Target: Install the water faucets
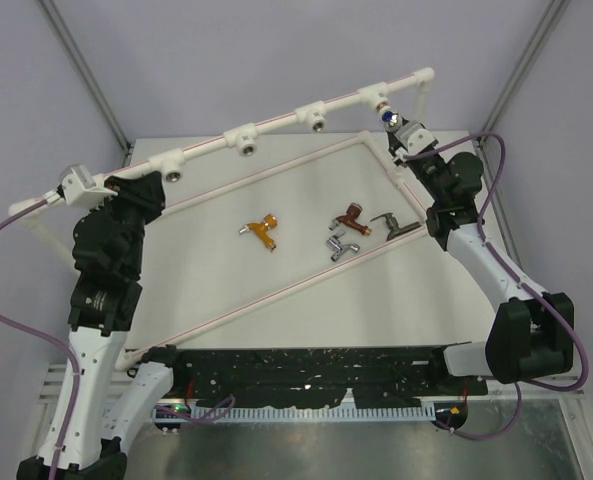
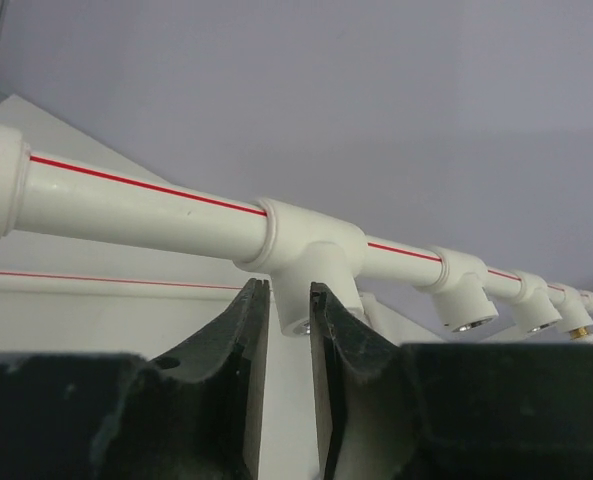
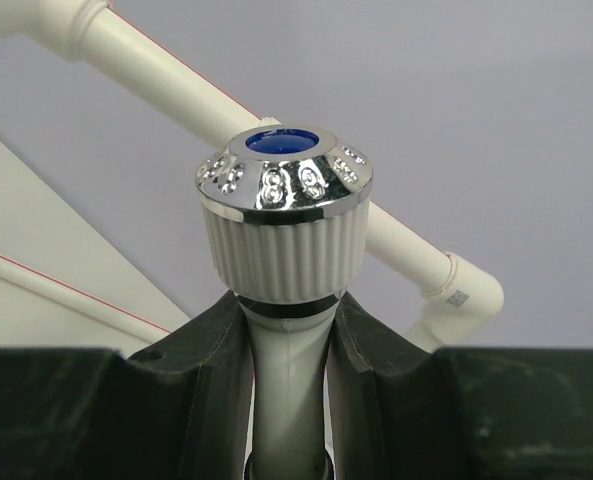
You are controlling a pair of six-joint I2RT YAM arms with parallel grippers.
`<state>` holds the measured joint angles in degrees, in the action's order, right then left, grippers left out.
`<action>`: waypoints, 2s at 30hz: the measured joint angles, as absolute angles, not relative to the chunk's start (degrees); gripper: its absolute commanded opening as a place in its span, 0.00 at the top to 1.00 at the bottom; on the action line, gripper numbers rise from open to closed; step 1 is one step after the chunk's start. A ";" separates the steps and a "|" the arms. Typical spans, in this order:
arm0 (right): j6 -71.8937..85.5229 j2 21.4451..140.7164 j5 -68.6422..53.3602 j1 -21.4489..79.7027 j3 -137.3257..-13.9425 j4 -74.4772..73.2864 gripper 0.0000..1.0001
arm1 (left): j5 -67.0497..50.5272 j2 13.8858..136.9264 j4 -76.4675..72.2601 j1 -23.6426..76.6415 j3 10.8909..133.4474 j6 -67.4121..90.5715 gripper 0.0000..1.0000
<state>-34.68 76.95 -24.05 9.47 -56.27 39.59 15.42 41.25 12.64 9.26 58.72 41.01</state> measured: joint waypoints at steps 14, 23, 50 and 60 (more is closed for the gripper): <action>-8.34 77.21 -20.58 9.15 -58.11 38.09 0.95 | 15.42 37.67 12.49 11.51 58.13 29.67 0.29; 12.16 77.69 -16.12 9.15 -58.06 38.96 0.95 | 15.40 38.15 16.82 12.14 61.69 23.55 0.26; 24.12 78.54 -9.74 11.53 -56.88 41.58 0.93 | 14.46 64.82 45.28 13.56 94.80 19.00 0.27; 24.12 78.81 -9.04 11.92 -56.82 42.09 0.93 | 15.14 67.99 51.46 13.93 95.68 19.09 0.34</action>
<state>24.12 78.81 -9.04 11.92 -56.82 42.09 15.14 67.99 51.46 13.93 95.68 19.09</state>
